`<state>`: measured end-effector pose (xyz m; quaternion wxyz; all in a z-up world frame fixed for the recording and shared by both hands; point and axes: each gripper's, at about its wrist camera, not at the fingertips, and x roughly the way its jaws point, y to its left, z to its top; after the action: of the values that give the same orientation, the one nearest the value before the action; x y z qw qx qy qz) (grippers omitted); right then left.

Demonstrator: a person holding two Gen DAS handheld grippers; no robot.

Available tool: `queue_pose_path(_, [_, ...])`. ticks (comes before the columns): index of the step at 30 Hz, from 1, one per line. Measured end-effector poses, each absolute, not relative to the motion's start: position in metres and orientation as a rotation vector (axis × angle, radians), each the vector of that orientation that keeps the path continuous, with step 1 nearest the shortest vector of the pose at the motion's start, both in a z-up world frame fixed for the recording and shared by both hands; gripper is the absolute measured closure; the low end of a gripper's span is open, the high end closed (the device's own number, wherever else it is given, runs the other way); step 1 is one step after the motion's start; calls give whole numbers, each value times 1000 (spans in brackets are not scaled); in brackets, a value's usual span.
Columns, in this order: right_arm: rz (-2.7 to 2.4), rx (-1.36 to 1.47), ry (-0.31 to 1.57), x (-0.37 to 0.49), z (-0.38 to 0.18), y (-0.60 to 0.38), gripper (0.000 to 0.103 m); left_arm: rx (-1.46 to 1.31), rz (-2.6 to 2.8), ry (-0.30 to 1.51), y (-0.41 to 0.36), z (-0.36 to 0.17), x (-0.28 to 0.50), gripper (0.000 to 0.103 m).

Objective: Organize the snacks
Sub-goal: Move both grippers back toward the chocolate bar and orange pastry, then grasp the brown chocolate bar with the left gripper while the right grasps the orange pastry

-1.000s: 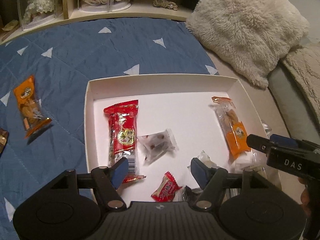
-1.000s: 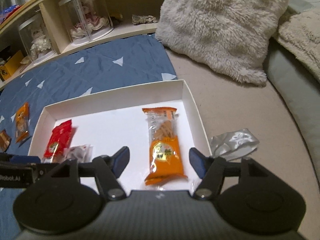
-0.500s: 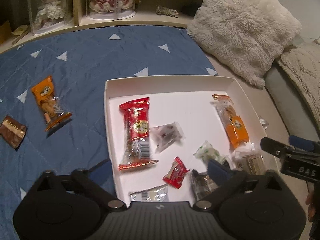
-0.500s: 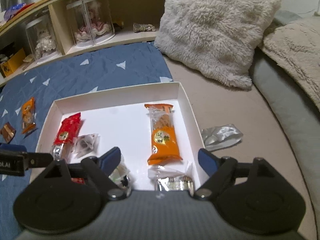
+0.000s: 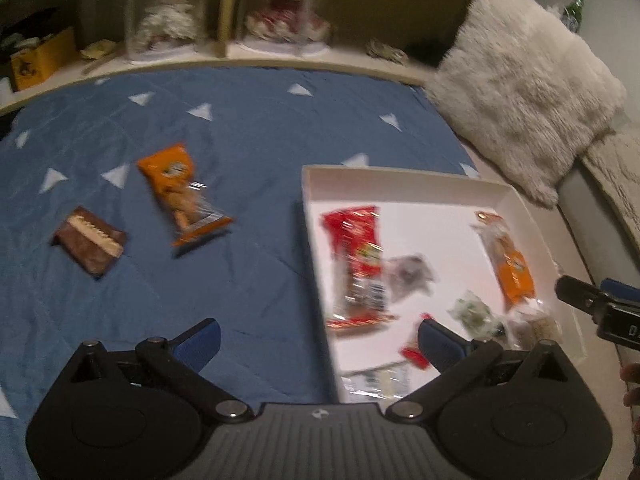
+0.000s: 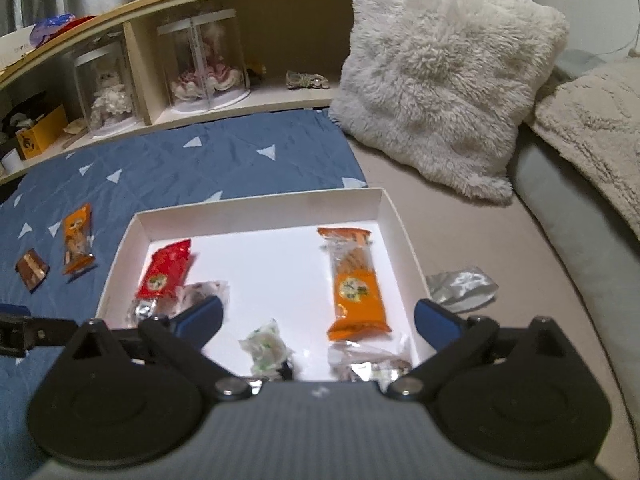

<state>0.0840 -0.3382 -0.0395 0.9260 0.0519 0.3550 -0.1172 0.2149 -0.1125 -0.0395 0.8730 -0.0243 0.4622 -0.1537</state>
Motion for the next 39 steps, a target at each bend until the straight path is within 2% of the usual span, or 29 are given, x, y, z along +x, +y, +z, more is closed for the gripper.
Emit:
queue_pose_path(12, [-135,87,725,109,-45,-293,0,-151,-133,960,-12,-52,236,0])
queue_pose_path(21, [-4,57,676,131,-51,-240,0,-420,6,931,52,-73,264,0])
queue_pose_path(29, [132,19,594,159,-57,-186,0,-601,113,892,71,-88,301,0])
queue_pose_path(39, [213,-98,606,221,-73,-147,0,-490,220,894,65,-108,344,0])
